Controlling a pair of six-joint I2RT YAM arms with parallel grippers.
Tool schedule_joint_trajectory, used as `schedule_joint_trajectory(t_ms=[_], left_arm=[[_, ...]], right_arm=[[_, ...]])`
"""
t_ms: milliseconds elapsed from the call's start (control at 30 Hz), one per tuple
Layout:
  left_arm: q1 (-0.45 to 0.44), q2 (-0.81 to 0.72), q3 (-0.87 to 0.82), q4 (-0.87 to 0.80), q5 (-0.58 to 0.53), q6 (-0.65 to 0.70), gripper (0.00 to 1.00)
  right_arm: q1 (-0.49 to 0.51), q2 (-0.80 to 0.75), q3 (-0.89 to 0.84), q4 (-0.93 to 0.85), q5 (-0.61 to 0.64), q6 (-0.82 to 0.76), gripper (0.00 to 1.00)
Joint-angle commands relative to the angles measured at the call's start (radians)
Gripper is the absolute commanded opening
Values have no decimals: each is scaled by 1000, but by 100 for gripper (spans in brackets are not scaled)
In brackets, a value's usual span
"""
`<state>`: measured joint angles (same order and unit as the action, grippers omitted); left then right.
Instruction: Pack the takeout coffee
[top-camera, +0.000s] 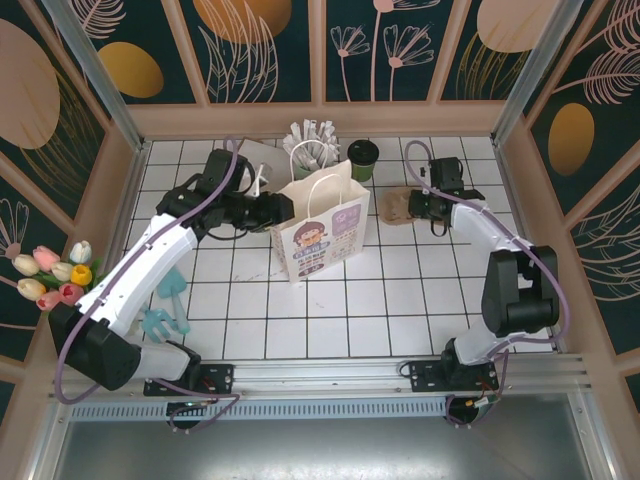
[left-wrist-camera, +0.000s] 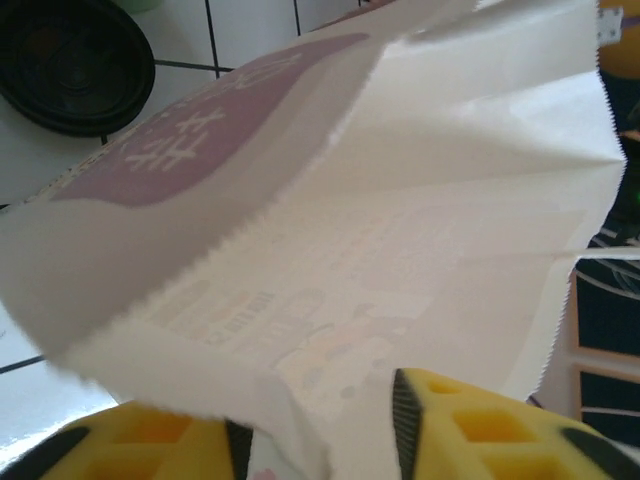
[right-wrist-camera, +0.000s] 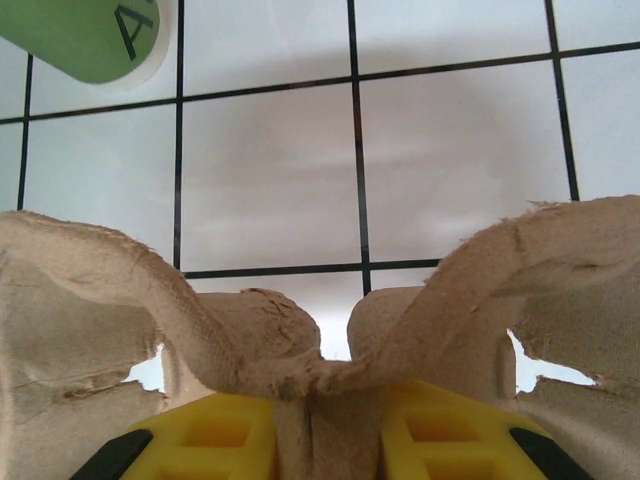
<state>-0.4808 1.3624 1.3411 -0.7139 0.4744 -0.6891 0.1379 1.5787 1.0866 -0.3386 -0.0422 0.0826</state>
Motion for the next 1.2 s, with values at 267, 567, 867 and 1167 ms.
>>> schedule_joint_trajectory(t_ms=[267, 567, 867, 1167], left_arm=[[-2, -28, 138, -118, -123, 219, 98], [-2, -96, 155, 10, -277, 331, 98], [-1, 20, 228, 228, -341, 314, 99], [11, 140, 247, 425, -198, 352, 99]], right_arm=[[5, -83, 1, 51, 22, 64, 25], [19, -126, 17, 74, -20, 87, 25], [34, -159, 24, 131, -64, 129, 27], [35, -210, 121, 63, -108, 144, 28]])
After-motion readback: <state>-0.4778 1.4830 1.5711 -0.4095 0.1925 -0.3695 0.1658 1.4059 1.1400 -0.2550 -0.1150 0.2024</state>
